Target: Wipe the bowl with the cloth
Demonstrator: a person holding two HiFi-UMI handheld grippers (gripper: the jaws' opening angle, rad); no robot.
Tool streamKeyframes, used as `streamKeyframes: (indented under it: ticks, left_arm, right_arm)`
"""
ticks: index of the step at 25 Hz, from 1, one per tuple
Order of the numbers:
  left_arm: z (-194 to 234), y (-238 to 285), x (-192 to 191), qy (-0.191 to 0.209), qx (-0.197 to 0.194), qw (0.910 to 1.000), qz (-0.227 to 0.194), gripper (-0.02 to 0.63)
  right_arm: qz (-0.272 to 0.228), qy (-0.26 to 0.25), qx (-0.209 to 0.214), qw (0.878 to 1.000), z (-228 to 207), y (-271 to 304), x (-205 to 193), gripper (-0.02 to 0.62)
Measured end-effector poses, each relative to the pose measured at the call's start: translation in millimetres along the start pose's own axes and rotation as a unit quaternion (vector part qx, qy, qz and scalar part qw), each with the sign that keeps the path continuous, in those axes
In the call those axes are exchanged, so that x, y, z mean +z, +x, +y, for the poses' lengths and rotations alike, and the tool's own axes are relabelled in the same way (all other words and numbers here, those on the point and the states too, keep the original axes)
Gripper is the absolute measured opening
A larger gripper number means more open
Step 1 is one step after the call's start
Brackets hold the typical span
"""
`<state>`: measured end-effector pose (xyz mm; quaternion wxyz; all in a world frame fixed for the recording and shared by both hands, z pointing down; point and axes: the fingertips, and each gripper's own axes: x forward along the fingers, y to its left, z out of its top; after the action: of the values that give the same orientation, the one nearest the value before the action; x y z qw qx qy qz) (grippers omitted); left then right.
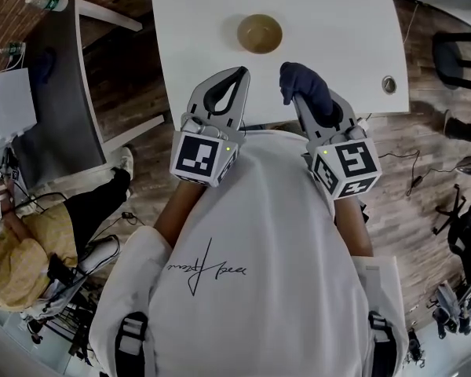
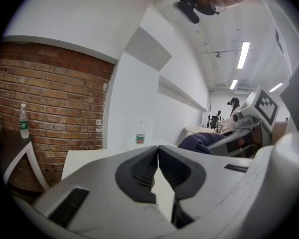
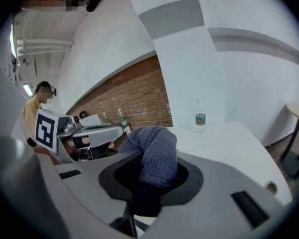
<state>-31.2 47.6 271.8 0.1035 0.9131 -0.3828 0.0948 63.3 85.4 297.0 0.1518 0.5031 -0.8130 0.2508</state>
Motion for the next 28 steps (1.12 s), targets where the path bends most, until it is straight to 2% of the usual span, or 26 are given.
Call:
streamKeyframes:
  ticks: [6, 10, 19, 28]
  left_arm:
    - [10, 1, -4, 0.012, -0.009, 0.9999, 0.006, -0.003]
    - [18, 1, -8, 0.002, -0.003, 0.9998, 0.019, -0.003]
    - [33, 26, -6, -0.008, 0.019, 0.9997, 0.011, -0.003]
    - [56, 33, -30, -0.017, 0.027, 0.9982, 0.049, 0.021]
  right_arm:
    - [0.001, 0.003, -0.009, 1.000, 1, 17, 5, 0.071]
    - [0.004, -0.005, 0.001, 1.000, 3, 26, 9, 0.071]
    - [0.016, -0.006, 0.014, 1.000, -16, 49, 14, 0.071]
    - [0.038, 0.010, 0.030, 0.999, -13, 79, 6, 0.071]
